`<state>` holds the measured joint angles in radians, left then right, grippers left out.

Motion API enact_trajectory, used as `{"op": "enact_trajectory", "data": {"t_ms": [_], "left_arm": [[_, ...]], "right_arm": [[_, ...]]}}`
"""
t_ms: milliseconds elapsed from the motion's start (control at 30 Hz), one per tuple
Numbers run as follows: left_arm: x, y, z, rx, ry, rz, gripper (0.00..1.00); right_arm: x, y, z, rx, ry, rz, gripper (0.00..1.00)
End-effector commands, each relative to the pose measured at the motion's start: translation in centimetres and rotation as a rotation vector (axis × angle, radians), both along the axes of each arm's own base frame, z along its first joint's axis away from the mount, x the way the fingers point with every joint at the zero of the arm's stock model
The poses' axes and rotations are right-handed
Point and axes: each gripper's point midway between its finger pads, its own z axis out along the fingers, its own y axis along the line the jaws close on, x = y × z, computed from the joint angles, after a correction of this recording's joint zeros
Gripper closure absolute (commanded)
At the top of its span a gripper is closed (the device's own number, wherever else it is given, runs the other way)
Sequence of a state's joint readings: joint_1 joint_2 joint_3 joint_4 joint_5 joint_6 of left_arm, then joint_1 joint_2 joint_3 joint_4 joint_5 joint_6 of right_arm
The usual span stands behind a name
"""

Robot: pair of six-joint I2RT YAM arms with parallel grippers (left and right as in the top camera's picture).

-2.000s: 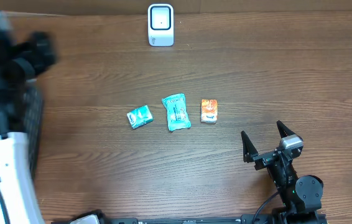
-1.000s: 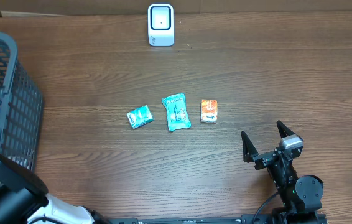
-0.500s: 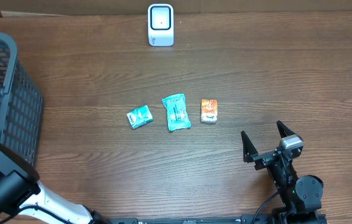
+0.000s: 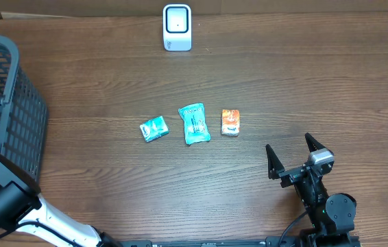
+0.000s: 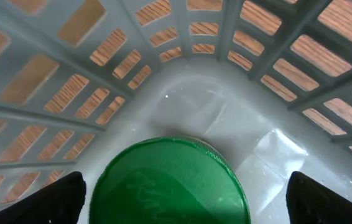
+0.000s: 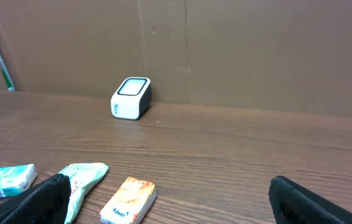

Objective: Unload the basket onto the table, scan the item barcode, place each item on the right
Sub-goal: 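Reach the left gripper into the basket and grasp the green-lidded jar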

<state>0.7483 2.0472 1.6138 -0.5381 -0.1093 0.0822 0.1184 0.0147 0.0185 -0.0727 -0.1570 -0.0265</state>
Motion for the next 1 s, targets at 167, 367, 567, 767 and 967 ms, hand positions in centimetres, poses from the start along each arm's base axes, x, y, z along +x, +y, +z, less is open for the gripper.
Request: {"op": "enact_trajectory", "data": {"t_ms": [167, 367, 567, 767, 967], "left_arm": [[-0.1, 0.2, -2.7, -0.034, 0.033, 0.007, 0.28], [0.1, 0.3, -2.3, -0.026, 0.019, 0.011, 0.37], [-0.1, 0.1, -0.6, -0.024, -0.01, 0.038, 0.45], [-0.6, -0.3, 4.8, 0.012, -0.104, 0.085, 0.46], [-1.8, -1.5, 13.0, 0.047, -0.296, 0.194, 0.46]], "right_arm": [[0.0, 0.1, -0.2, 0.003, -0.004, 0.005, 0.0], [0.0, 0.1, -0.2, 0.003, -0.003, 0.005, 0.0], [0.0, 0.1, -0.2, 0.003, -0.004, 0.005, 0.0], [0.0, 0.1, -0.2, 0.003, -0.003, 0.005, 0.0], [0.0, 0.1, -0.2, 0.003, -0.003, 0.005, 0.0]]}}
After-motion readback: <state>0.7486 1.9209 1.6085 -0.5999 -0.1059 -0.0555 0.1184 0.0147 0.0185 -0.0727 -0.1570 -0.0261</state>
